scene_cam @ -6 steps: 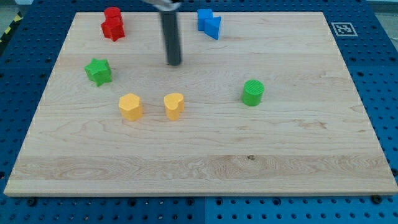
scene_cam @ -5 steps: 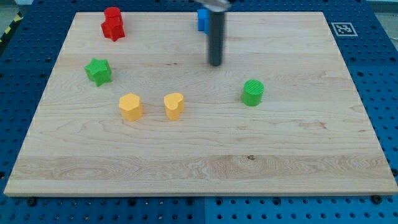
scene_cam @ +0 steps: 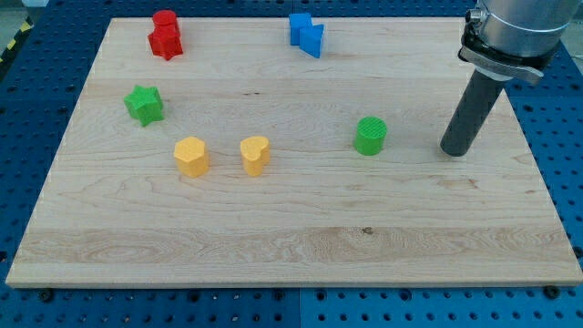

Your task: Push the green circle slightly left

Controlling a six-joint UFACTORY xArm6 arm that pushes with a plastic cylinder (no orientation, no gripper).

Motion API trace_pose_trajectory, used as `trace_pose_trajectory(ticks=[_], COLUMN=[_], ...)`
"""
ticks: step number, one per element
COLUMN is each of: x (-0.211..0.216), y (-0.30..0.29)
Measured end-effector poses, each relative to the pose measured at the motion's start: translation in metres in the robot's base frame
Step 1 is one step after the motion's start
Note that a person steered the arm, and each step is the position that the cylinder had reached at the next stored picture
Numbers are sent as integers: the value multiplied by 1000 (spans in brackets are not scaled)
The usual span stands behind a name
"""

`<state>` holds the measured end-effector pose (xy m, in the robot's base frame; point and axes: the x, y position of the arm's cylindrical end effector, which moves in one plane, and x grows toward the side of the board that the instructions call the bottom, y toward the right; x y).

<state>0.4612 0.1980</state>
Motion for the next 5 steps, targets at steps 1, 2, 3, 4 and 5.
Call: trace_pose_trajectory(ticks=[1,2,3,4,5], x=[2,2,2,2,2], y=[-41,-82,-101,-111,-108])
